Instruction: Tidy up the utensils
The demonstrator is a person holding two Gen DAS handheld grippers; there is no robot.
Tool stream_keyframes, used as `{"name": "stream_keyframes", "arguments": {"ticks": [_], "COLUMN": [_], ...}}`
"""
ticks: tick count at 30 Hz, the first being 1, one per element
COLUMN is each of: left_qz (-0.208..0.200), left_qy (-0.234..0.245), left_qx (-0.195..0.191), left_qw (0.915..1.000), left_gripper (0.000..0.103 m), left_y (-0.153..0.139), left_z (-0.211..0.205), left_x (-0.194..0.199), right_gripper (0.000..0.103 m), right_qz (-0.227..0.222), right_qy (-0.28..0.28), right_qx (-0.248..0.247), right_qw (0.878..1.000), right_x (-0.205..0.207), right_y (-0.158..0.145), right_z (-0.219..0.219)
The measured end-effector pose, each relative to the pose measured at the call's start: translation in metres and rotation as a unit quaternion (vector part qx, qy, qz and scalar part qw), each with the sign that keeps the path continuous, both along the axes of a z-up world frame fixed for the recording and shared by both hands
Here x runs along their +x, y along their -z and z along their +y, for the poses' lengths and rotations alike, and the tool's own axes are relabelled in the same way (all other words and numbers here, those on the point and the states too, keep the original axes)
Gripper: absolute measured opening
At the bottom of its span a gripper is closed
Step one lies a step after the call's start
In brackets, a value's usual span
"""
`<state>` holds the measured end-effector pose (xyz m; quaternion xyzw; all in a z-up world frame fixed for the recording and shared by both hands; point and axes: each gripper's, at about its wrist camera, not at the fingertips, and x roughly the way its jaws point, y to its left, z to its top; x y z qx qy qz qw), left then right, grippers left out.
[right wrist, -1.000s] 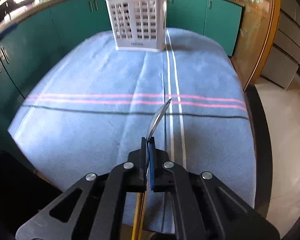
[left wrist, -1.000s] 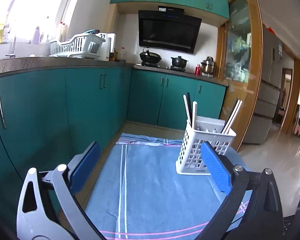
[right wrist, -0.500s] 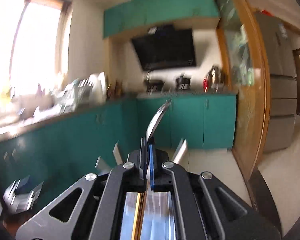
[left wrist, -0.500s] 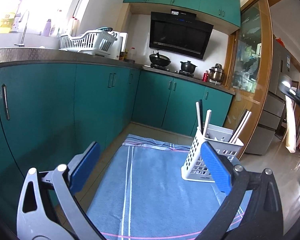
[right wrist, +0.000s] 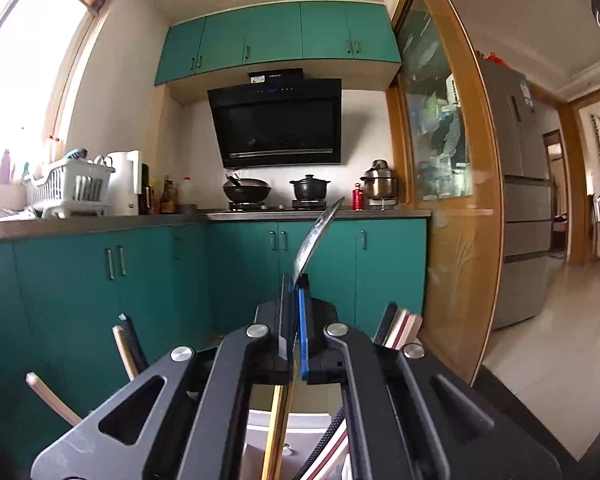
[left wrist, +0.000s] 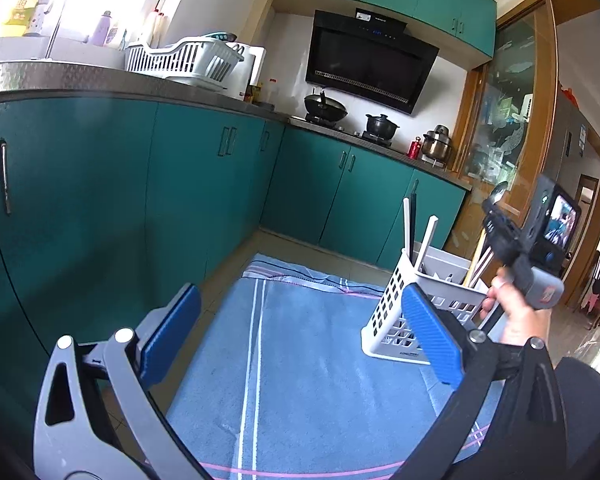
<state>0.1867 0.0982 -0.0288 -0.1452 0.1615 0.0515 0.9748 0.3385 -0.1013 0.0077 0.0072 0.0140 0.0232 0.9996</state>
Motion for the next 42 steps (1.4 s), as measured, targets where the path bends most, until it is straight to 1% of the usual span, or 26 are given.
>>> {"name": "stream_keyframes", "arguments": {"ticks": [2,4,7,8,9,10,11,12,13,14,16,19,21,23,24,27,28,31,33,38,42], "left_qz": [0.002,0.003,0.005,0.006,0.008,0.011,0.013,0.016,0.019,0.023,0.027,0.046,0.059,0.072,0.073,0.074,0.077,0.086,0.089,0.096,0.103], "left_qy": [0.003,0.006,0.011,0.011,0.013,0.016,0.018,0.022,0.026,0.03,0.034,0.046,0.057,0.065,0.067,0.077,0.079,0.083,0.081,0.079,0.085], "left_qx": [-0.003,-0.003,0.004,0.007,0.009,0.009,0.008,0.008,0.01,0.014,0.024,0.06,0.079,0.098,0.104,0.118,0.122,0.131,0.129,0.107,0.1], "left_qw": [1.0,1.0,0.9999,0.9999,0.9998,0.9998,0.9997,0.9996,0.9994,0.9992,0.9988,0.9961,0.9935,0.9905,0.9897,0.9874,0.9864,0.9841,0.9843,0.9865,0.986], "left_gripper": [0.099,0.099,0.099,0.099,0.099,0.099,0.099,0.099,0.099,0.099,0.099,0.099,0.099,0.099,0.099,0.099,0.099,0.099,0.099,0.099,0.099], "left_y": [0.001,0.002,0.002,0.003,0.004,0.005,0.005,0.006,0.007,0.007,0.008,0.012,0.017,0.022,0.023,0.029,0.03,0.035,0.037,0.039,0.044], "left_z": [-0.002,-0.004,-0.009,-0.01,-0.012,-0.013,-0.013,-0.014,-0.017,-0.021,-0.029,-0.052,-0.065,-0.08,-0.085,-0.101,-0.104,-0.113,-0.115,-0.113,-0.111], "left_x": [0.001,0.002,0.003,0.004,0.005,0.005,0.006,0.006,0.007,0.007,0.008,0.009,0.008,0.006,0.005,-0.001,-0.001,0.0,0.002,0.009,0.012], "right_gripper": [0.003,0.003,0.004,0.009,0.035,0.056,0.09,0.1,0.1,0.1,0.1,0.1,0.1,0.1,0.1,0.1,0.1,0.1,0.1,0.1,0.1], "right_qz": [-0.004,0.004,0.019,0.035,0.047,0.059,0.061,0.053,0.05,0.061,0.102,0.192,0.257,0.274,0.275,0.283,0.288,0.286,0.278,0.272,0.267], "right_qy": [0.003,0.0,-0.003,-0.018,-0.033,-0.044,-0.05,-0.054,-0.06,-0.067,-0.066,-0.057,-0.046,-0.043,-0.041,-0.054,-0.062,-0.069,-0.067,-0.06,-0.052], "right_qx": [-0.012,-0.022,-0.019,-0.008,-0.001,0.006,0.018,0.029,0.034,0.031,0.023,0.011,0.011,0.016,0.014,-0.018,-0.023,-0.021,-0.02,-0.012,-0.002], "right_qw": [1.0,1.0,1.0,0.999,0.998,0.997,0.997,0.997,0.996,0.995,0.992,0.98,0.965,0.961,0.96,0.957,0.955,0.956,0.958,0.96,0.962], "right_x": [0.001,-0.004,-0.013,-0.02,-0.029,-0.04,-0.059,-0.08,-0.099,-0.121,-0.154,-0.172,-0.179,-0.184,-0.187,-0.191,-0.191,-0.193,-0.195,-0.195,-0.193], "right_y": [0.009,0.019,0.027,0.029,0.03,0.03,0.03,0.029,0.027,0.024,0.022,0.027,0.04,0.05,0.054,0.067,0.07,0.072,0.071,0.071,0.07], "right_z": [0.001,0.0,-0.006,-0.01,-0.014,-0.019,-0.027,-0.035,-0.042,-0.05,-0.062,-0.073,-0.079,-0.082,-0.081,-0.074,-0.072,-0.071,-0.072,-0.078,-0.084]}}
